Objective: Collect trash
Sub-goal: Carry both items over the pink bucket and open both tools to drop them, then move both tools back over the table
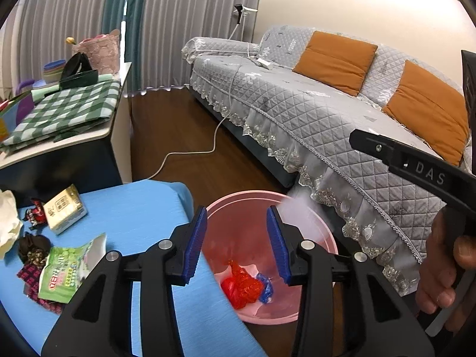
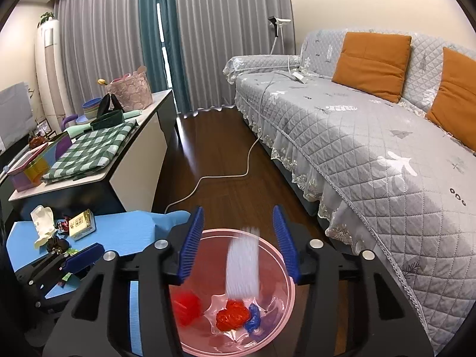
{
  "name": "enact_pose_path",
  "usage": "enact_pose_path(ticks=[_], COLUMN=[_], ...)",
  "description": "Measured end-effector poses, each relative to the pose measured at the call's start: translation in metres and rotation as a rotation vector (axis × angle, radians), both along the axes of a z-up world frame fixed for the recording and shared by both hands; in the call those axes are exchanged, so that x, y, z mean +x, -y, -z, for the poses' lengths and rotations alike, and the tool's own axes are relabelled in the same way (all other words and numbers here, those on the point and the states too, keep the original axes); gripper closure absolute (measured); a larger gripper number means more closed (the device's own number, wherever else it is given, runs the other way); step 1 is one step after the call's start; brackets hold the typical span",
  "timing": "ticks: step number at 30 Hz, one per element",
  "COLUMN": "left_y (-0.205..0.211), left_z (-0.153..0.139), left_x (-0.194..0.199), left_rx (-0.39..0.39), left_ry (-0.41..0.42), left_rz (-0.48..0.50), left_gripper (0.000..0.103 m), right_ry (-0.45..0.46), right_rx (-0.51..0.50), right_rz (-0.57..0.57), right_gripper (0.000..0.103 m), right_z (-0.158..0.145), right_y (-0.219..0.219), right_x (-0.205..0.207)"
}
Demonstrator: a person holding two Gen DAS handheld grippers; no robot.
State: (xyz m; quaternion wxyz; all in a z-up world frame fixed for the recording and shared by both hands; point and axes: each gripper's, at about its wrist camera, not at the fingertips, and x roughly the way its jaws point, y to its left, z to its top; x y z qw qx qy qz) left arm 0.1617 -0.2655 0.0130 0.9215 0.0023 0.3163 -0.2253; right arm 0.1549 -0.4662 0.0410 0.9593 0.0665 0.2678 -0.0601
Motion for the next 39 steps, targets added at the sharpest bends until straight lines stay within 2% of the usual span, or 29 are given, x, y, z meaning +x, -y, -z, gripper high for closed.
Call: enact_pose_path(ticks=[11,25,32,36,39], left_y=[-0.058,-0.178,-0.231,-0.259,-0.276], left_z=[-0.013,-0.044,-0.058,-0.058,-0.045], left_x=[-0.018,-0.053,-0.067,-0.070,-0.070], left_rx=[0.036,0.045,0.027,0.010,-0.009], left_ry=[0.019,0.045,0.055,0.065,0.052], left_rz=[-0.076,-0.222,-0.285,-0.333,-0.377], left_gripper=[0.063,0.077,0.078,0.078,0.078], right_ry=[0.070,0.102,0.094,0.071,0.050], right_rx=[0.019,0.070,0.103,0.136,0.138], right_rz=[-0.068,-0.236,-0.309,-0.338,-0.359], right_gripper=[0.053,0.056,0.070,0.072,0.072], right_z=[-0.014,-0.023,-0.026,-0.020,-0.013], right_y=[-0.027,-0.099,-0.129,-0.143,-0.158], right_x=[-0.012,-0.029,-0.033,-0.028,-0.025])
